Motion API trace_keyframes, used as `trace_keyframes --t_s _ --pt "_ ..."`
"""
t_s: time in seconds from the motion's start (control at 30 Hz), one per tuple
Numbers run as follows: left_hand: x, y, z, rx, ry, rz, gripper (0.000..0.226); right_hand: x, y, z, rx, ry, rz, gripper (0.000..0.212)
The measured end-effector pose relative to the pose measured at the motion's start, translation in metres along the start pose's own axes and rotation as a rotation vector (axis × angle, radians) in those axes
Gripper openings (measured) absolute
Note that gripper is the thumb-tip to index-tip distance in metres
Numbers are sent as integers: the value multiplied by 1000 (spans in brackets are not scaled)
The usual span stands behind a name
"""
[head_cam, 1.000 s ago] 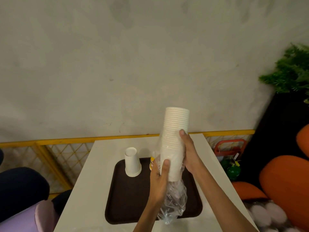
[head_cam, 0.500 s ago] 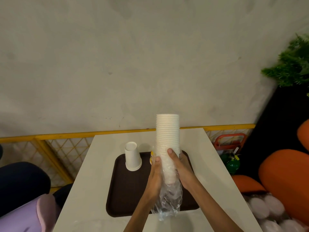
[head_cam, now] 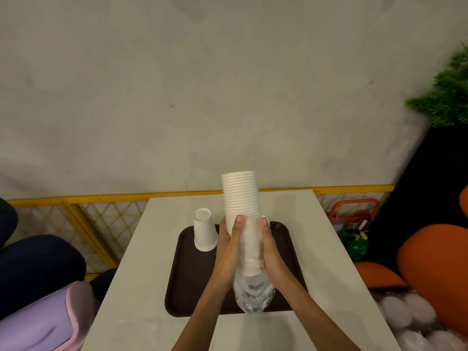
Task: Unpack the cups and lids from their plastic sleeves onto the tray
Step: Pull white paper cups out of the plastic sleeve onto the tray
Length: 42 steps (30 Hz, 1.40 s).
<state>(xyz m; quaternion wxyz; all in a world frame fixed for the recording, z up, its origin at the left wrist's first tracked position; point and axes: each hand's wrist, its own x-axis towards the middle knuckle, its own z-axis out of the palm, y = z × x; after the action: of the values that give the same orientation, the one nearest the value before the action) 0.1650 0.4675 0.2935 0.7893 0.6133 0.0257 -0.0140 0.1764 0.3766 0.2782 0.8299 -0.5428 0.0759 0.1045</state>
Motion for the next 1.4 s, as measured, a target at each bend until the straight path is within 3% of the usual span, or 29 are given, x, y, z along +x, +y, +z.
trace_keyframes --t_s 0.07,0.17,0.33,0.4,0.53,0.63,0.77,0.87,0.97,1.17,1.3,1.4 --pt "-1 -2 -4 4 15 -10 58 -5 0 2 31 -7 49 43" --pt "-2 -6 -11 88 20 2 63 -3 -4 1 16 -13 59 75" --pt "-14 -21 -14 139 7 -64 67 9 -25 9 -131 33 -74 82" --pt "-16 -25 -16 125 -15 -91 79 14 -26 11 -205 40 -133 77" --pt "-12 -24 -29 149 -137 -158 100 13 -20 9 -154 48 -159 45" --pt "-9 -18 -29 160 -145 -168 106 14 -13 11 -95 46 -136 55" --pt "-7 -12 -21 180 -19 -87 116 12 -6 15 -115 -19 -143 79" --pt "-8 -14 -30 200 -95 -75 110 14 -12 7 -169 -99 -125 84" --pt "-10 -14 -41 264 -183 -101 95 26 -45 -3 -390 -173 -150 83" --pt "-16 -16 -47 322 -231 -144 110 39 -111 4 -987 -453 -18 50" --pt "-20 -16 -48 356 -237 -154 112 38 -124 17 -1187 -531 33 38" --pt "-23 -17 -50 357 -246 -158 101 35 -129 27 -1298 -572 57 34"
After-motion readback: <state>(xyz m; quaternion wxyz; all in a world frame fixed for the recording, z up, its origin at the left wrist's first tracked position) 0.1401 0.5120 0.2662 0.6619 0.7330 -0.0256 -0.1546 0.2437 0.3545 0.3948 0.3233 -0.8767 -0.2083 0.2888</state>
